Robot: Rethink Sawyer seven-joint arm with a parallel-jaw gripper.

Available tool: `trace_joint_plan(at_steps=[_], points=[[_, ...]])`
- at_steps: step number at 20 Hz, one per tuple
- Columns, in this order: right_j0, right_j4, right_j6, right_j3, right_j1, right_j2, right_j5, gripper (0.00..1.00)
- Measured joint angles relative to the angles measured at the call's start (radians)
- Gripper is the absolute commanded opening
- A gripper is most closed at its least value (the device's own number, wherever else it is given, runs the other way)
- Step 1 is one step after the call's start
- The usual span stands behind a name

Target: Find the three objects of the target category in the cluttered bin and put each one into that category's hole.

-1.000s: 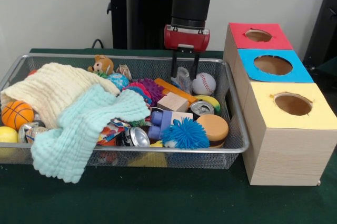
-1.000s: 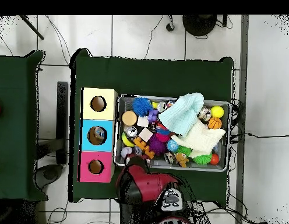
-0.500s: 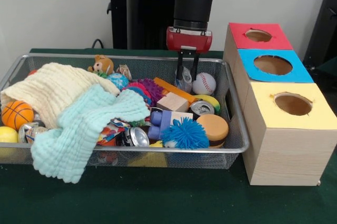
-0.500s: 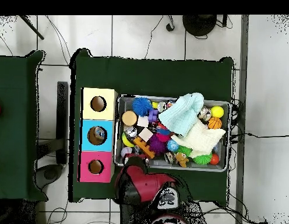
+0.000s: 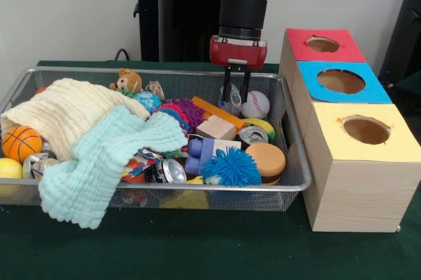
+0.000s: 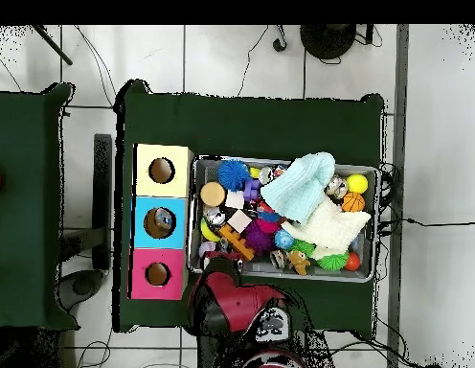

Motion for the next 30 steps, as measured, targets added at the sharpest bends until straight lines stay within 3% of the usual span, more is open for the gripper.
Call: trace_joint_plan(at_steps=[10, 16, 30], points=[[0.002, 0.016, 0.0, 0.012, -0.101, 0.001, 0.054, 0.0], [0.018, 0.066, 0.0, 0.013, -0.194, 0.002, 0.138, 0.0], [0.055, 0.168, 0.0, 0.022, -0.307, 0.037, 0.226, 0.0]])
